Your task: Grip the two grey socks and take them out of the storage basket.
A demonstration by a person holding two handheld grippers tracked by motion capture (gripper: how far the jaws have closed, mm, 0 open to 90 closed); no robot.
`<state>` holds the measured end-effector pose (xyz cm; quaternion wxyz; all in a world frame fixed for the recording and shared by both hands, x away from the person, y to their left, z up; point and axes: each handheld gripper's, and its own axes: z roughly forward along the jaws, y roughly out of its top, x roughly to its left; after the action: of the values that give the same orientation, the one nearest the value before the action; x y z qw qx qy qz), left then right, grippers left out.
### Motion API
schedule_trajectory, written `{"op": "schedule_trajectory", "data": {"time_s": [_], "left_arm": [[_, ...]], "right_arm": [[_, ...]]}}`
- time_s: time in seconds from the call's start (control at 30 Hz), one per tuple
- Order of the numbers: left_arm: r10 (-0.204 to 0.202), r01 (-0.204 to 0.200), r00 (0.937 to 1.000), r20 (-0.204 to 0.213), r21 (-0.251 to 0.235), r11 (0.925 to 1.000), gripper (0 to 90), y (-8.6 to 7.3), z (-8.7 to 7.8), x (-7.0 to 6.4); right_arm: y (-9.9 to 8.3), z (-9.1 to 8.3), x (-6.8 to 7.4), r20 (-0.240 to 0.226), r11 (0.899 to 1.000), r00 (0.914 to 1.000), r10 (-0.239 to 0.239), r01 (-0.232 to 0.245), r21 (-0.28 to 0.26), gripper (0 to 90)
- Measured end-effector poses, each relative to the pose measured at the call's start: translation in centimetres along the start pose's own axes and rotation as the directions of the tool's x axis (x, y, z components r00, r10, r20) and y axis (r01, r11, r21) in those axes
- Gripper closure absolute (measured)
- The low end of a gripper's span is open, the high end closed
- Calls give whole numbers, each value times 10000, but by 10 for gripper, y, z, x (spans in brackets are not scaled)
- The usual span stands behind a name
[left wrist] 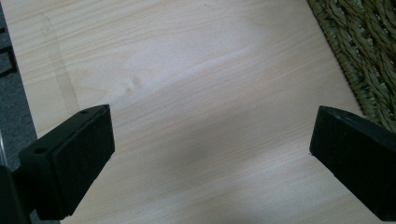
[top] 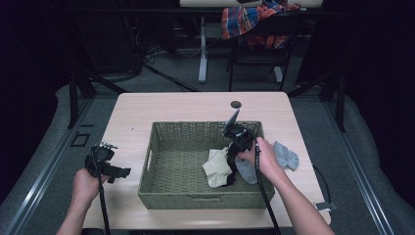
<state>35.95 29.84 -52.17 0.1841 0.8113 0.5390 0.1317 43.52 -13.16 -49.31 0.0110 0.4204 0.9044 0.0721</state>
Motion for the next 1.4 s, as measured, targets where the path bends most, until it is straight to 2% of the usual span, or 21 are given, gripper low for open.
{"op": "schedule_trajectory", "data": {"time_s": [0.2, 0.3, 0.37, 0.43, 0.47, 0.5, 0.6, 0.7, 0.73, 0.8, 0.87, 0.9, 1.03, 1.17, 1.4], "left_arm": [[-3, 3, 10000, 7, 28, 10000, 1, -1, 0, 1], [0, 0, 10000, 11, 20, 10000, 1, -1, 0, 1], [-5, 5, 10000, 16, 0, 10000, 1, -1, 0, 0], [6, -6, 10000, 27, 5, 10000, 1, 0, 0, 0], [5, -5, 10000, 25, 9, 10000, 1, 0, 0, 0], [11, -11, 10000, 13, 8, 10000, 1, -1, 0, 0], [-7, 7, 10000, 9, 3, 10000, 1, -1, 0, 0], [3, -3, 10000, 13, -2, 10000, 1, 0, 0, 0], [1, -1, 10000, 12, -2, 10000, 1, 0, 0, 0], [4, -4, 10000, 7, 10, 10000, 1, 0, 0, 0], [11, -11, 10000, 6, 15, 10000, 1, 0, 0, 0], [2, -2, 10000, 1, 12, 10000, 1, -1, 0, 0], [4, -4, 10000, 29, 55, 10000, 1, 0, 1, 0], [47, -47, 10000, 20, 72, 10000, 1, 0, 1, 0], [14, -14, 10000, 19, 56, 10000, 1, -1, 1, 0]], "right_arm": [[1, 13, -2, 446, 9982, 9989, 167, -192, 560, 530], [2, 15, -4, 434, 9965, 9989, 148, -183, 810, 658], [1, 19, -2, 378, 9968, 9988, 318, -345, 718, 735], [2, 18, -2, 411, 9951, 9991, 112, -152, 976, 797], [1, 18, -3, 406, 9961, 9991, 133, -168, 863, 825], [1, 16, -3, 344, 9950, 9994, 95, -129, 992, 843], [-1, 8, -6, 247, 9963, 9996, 106, -127, 855, 856], [-4, -5, -8, 110, 9981, 9999, 103, -109, 603, 858], [-6, -8, -7, 5, 9993, 9996, 285, -285, 229, 858], [-7, -19, -7, -53, 9998, 10000, 41, -40, 206, 858], [-8, -23, -6, -48, 9999, 9999, 108, -108, 21, 859], [-9, -35, -6, -65, 9999, 10000, -68, 67, -99, 859], [-11, -50, -2, -158, 9983, 9999, -60, 51, -576, 859], [-12, -65, 0, -98, 9962, 9997, -220, 211, -840, 860], [-16, -87, 1, -129, 9918, 9997, -216, 198, -1265, 860]]}}
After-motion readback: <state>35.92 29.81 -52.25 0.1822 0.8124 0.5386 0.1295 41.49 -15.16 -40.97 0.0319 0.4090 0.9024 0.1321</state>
